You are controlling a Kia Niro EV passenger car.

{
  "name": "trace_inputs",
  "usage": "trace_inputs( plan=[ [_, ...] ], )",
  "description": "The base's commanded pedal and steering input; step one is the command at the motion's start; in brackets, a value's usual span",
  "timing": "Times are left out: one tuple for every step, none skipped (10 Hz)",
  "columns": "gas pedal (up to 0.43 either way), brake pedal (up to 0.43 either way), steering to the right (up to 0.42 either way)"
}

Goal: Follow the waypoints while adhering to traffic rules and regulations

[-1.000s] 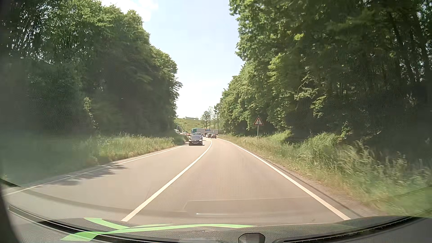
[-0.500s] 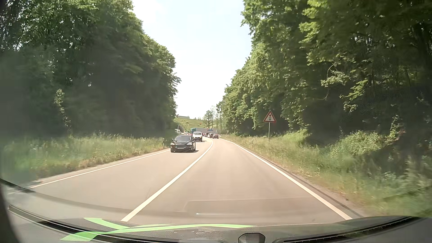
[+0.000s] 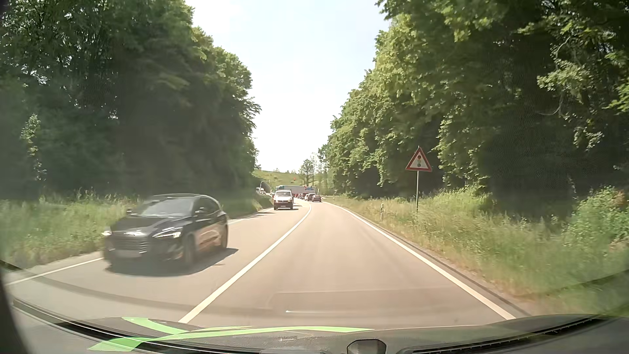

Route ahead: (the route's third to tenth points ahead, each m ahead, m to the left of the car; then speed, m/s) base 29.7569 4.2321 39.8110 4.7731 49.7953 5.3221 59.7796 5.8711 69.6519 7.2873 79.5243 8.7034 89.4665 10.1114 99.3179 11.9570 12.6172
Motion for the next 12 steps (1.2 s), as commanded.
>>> trace_inputs(
  plan=[
    [0.000, 0.000, -0.009],
    [0.000, 0.000, -0.008],
    [0.000, 0.000, -0.008],
    [0.000, 0.000, -0.007],
    [0.000, 0.000, -0.006],
    [0.000, 0.000, -0.005],
    [0.000, 0.000, -0.005],
    [0.000, 0.000, -0.005],
    [0.000, 0.000, -0.004],
    [0.000, 0.000, -0.005],
    [0.000, 0.000, -0.005],
    [0.000, 0.000, -0.005]
  ],
)
